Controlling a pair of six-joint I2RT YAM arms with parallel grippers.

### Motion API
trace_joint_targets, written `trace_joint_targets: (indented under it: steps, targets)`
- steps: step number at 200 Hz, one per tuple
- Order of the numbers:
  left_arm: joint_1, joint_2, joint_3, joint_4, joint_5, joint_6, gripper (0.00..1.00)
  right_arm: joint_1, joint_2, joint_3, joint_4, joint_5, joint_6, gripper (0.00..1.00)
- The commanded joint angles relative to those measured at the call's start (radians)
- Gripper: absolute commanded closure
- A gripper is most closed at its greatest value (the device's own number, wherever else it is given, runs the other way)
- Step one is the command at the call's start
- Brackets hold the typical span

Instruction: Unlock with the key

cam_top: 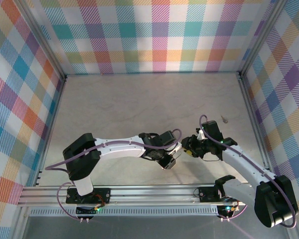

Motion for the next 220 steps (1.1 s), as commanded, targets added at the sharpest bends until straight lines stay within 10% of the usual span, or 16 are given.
trace_joint_targets:
  steps: [1,139,220]
  targets:
    - [-0.005,-0.041,0.003,0.109,0.001,0.010,0.87,0.032,-0.039,-0.026,-0.052,-0.032,-0.005,0.60]
    - [0.024,-0.092,-0.081,0.224,0.080,-0.005,0.91,-0.006,-0.151,-0.083,-0.014,-0.073,0.040,0.65]
    - [0.015,-0.093,-0.119,0.195,0.018,0.013,0.96,-0.042,-0.137,-0.011,-0.090,0.054,0.069,0.95]
